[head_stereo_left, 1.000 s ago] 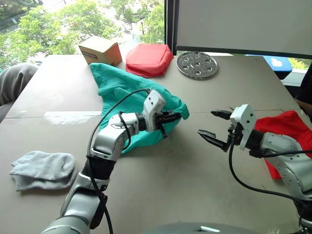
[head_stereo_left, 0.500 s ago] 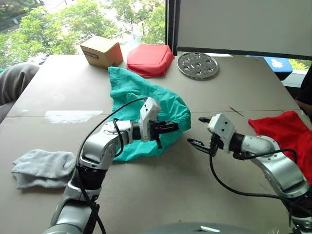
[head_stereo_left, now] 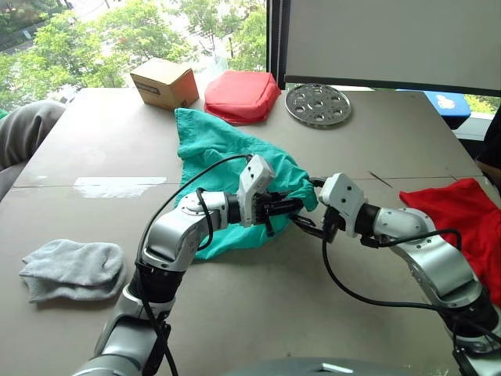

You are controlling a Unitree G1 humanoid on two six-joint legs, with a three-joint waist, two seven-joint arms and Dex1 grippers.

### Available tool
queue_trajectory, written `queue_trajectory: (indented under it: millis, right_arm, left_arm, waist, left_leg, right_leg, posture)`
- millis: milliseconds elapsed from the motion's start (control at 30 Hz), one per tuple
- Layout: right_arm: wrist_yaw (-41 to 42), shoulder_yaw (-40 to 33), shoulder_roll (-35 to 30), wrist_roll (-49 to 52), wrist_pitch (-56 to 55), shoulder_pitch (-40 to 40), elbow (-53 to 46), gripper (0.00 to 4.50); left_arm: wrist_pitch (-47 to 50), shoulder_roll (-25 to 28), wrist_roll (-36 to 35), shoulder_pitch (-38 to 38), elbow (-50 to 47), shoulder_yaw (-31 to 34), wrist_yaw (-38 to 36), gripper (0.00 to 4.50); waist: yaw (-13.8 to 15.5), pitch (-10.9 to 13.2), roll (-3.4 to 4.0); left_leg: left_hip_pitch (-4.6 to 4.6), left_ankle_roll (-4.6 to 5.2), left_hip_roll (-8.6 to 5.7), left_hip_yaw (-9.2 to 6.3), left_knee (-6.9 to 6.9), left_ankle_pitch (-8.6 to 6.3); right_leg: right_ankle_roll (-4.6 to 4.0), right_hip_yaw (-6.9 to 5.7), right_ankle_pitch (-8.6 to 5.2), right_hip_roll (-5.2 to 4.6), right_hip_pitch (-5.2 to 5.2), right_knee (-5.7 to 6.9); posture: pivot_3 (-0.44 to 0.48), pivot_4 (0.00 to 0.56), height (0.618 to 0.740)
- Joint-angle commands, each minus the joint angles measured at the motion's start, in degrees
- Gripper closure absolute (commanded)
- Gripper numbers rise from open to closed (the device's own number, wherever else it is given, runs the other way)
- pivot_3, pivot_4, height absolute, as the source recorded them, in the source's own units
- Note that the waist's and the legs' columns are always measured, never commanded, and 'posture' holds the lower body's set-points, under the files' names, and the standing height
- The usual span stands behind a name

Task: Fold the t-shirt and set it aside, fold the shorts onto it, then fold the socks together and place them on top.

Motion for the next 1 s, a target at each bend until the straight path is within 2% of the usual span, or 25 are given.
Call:
queue_trajectory:
  millis: [33, 67, 100, 233, 333, 433, 633, 767, 1000]
  right_arm:
    - [-0.02, -3.64, -1.69, 0.46, 1.08, 1.10, -4.01, 0.00]
    - [0.52, -3.98, -2.62, 0.47, 1.06, 1.86, -4.62, 0.00]
    - [0.91, -4.12, -3.55, 0.18, 0.82, 2.60, -4.92, 0.00]
    - [1.85, -3.35, -6.15, -1.73, -1.75, 3.93, -4.12, 0.00]
    - [2.97, -4.56, -6.30, -0.19, -1.95, 4.52, -4.61, 0.00]
    - [5.34, -6.11, -7.61, 1.91, -1.60, 6.06, -6.05, 0.00]
    - [6.87, -5.36, -9.13, 0.81, -3.83, 7.37, -4.69, 0.00]
    - [6.42, -2.76, -10.21, -3.88, -7.01, 7.67, -0.91, 0.00]
    - [3.56, -4.40, -7.90, -5.21, -4.75, 8.45, 1.52, 0.00]
  left_arm:
    - [1.07, 2.94, -3.96, 0.15, -3.51, 4.64, -2.60, 2.08]
    - [1.97, 4.75, -5.67, 0.97, -4.40, 6.48, -3.77, 1.52]
    - [2.21, 7.10, -6.74, 2.34, -5.40, 8.47, -5.08, 1.17]
    - [-0.76, 15.24, -7.06, 10.12, -8.85, 15.22, -8.64, 1.17]
    - [-4.80, 20.37, -6.14, 20.32, -11.41, 22.39, -11.31, 1.17]
    - [-6.50, 21.49, -6.75, 27.88, -12.48, 28.42, -11.03, 1.17]
    - [-20.76, 21.75, 1.79, 46.57, -9.50, 36.02, -15.58, 1.17]
    - [-31.88, 21.35, 7.68, 49.64, -4.66, 36.20, -15.66, 1.17]
    - [-47.83, 19.48, 17.84, 43.84, 4.78, 31.12, -10.30, 1.17]
  waist:
    - [-0.03, 0.00, 0.01]
    - [-0.04, 0.01, 0.02]
    - [-0.07, 0.01, 0.02]
    - [-0.67, 0.03, 0.05]
    - [-1.01, 0.04, 0.07]
    - [-0.42, 0.13, 0.20]
    - [-0.07, 0.08, 0.13]
    - [0.38, 0.08, 0.13]
    - [0.14, 0.04, 0.11]
  left_leg:
    - [0.00, 0.00, 0.00, -0.01, -0.01, 0.00]
    - [-0.01, 0.00, 0.01, -0.01, -0.02, 0.00]
    - [-0.01, 0.00, 0.02, -0.01, -0.03, 0.00]
    - [0.02, 0.00, 0.06, 0.03, -0.07, 0.00]
    - [0.04, 0.00, 0.09, 0.07, -0.08, 0.00]
    - [0.02, -0.01, 0.08, 0.07, -0.07, -0.01]
    - [-0.02, -0.04, 0.07, 0.18, -0.06, -0.02]
    - [-0.01, -0.05, 0.09, 0.13, -0.05, -0.03]
    - [-0.04, -0.06, 0.13, 0.23, -0.08, -0.03]
  right_leg:
    - [0.00, 0.00, 0.00, 0.01, 0.00, 0.00]
    - [0.00, 0.00, 0.00, 0.02, -0.01, 0.00]
    - [0.00, 0.00, 0.00, 0.02, -0.01, 0.00]
    - [0.05, 0.00, -0.05, 0.03, -0.05, -0.02]
    - [0.15, 0.00, -0.11, 0.00, -0.06, -0.03]
    - [0.15, -0.01, -0.11, -0.06, -0.14, -0.03]
    - [0.16, 0.00, -0.12, -0.18, -0.22, -0.07]
    - [0.19, -0.07, -0.14, -0.20, -0.24, -0.05]
    - [0.10, -0.09, -0.08, -0.24, -0.28, -0.06]
  posture:
    - [0.000, 0.150, 0.739]
    - [0.000, 0.150, 0.739]
    - [0.000, 0.150, 0.739]
    - [0.000, 0.150, 0.739]
    - [0.000, 0.150, 0.739]
    - [0.000, 0.150, 0.739]
    - [0.000, 0.150, 0.739]
    - [0.000, 0.150, 0.739]
    - [0.000, 0.150, 0.739]
